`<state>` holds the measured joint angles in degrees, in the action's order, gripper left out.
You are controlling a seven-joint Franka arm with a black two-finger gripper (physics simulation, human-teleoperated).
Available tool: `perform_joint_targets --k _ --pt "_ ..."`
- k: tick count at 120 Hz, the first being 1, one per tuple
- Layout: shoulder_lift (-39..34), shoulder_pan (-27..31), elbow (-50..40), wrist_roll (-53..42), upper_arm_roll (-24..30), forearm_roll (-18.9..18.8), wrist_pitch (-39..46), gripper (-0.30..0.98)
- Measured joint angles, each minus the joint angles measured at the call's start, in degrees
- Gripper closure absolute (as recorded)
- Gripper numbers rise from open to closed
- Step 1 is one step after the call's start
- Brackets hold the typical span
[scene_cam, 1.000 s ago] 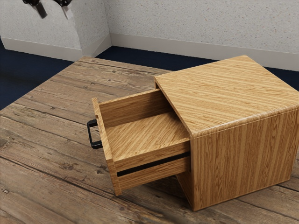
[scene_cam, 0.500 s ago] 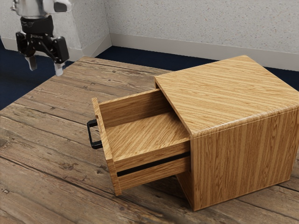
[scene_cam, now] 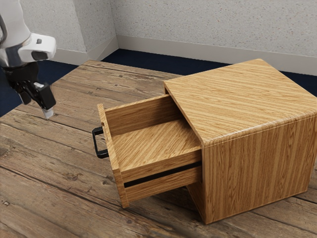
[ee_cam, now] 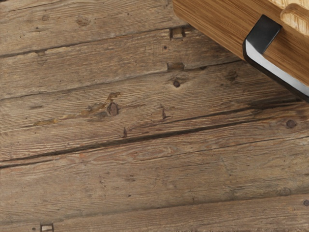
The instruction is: Push the drawer handle with one arm to close the drawer
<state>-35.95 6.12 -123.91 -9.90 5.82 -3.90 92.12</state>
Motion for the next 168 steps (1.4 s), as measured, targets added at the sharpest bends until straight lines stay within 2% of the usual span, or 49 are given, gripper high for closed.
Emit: perform_joint_targets --k 13,22,49,73,105,168 --pt "-0.8 -0.2 -3.8 -2.7 -0.6 0.3 1.7 0.01" --pt "-0.9 -0.5 -5.5 -4.5 -0.6 0.6 2.9 0.07" --pt "-0.6 -1.6 -9.9 -9.4 -0.1 2.6 7.2 0.5" --pt "1.3 -3.7 -11.6 -13.0 0.3 4.4 11.6 0.69" --pt "4.3 -5.0 -11.9 -16.5 0.4 5.2 16.5 0.77" --pt "12.0 -5.6 -9.6 -20.1 2.9 6.8 22.2 0.78"
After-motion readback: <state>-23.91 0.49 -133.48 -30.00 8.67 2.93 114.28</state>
